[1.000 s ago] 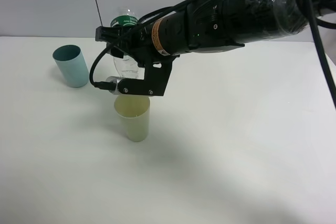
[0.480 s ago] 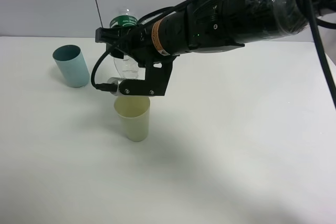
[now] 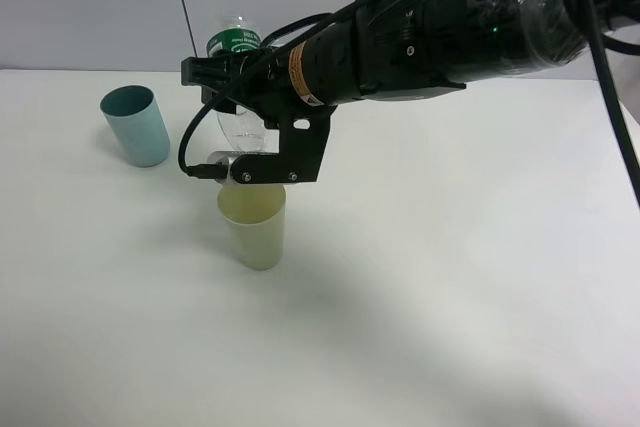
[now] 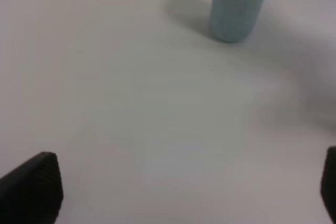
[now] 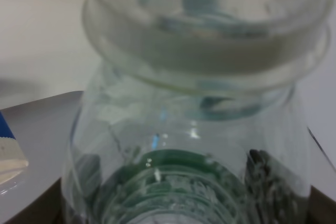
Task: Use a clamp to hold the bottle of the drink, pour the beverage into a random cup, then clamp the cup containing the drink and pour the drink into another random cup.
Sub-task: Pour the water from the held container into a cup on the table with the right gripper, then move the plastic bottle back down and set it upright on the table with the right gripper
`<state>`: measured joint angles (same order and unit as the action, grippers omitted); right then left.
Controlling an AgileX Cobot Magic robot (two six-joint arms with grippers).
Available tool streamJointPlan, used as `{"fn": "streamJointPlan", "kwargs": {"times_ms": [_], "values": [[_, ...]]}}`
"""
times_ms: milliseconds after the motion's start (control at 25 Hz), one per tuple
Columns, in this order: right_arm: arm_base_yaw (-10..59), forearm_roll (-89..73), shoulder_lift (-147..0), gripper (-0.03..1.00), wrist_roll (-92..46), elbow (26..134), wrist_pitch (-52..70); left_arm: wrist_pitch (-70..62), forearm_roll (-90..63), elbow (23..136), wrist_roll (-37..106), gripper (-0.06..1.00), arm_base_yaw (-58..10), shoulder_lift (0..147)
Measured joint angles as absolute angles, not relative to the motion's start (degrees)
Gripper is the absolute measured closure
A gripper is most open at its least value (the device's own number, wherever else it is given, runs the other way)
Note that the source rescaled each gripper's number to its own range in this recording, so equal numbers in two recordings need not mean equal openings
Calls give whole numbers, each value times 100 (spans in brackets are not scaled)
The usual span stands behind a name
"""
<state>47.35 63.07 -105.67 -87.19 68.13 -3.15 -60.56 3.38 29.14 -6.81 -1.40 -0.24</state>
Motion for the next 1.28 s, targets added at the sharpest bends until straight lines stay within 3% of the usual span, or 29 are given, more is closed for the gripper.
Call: {"fn": "streamJointPlan", "kwargs": {"times_ms": [240,720,880,1120,1280], "values": [[4735,5998,-10567,96,-7496,6813,-166,-6056,338,2914,-681,-6,-140,-24],[4598,5718,-10567,96,-326,6813,0,-6056,338,2914,-681,-6,-140,-24],[4475,5714,-10567,96,1491,6813,0,-6056,338,2914,-681,-6,-140,-24],[4305,5522,-10567,96,3301,6813,84,-6056,338,2914,-681,-6,-140,-24],[4180,5048,-10567,96,3732,6813,123,-6056,338,2914,-681,-6,-140,-24]]}}
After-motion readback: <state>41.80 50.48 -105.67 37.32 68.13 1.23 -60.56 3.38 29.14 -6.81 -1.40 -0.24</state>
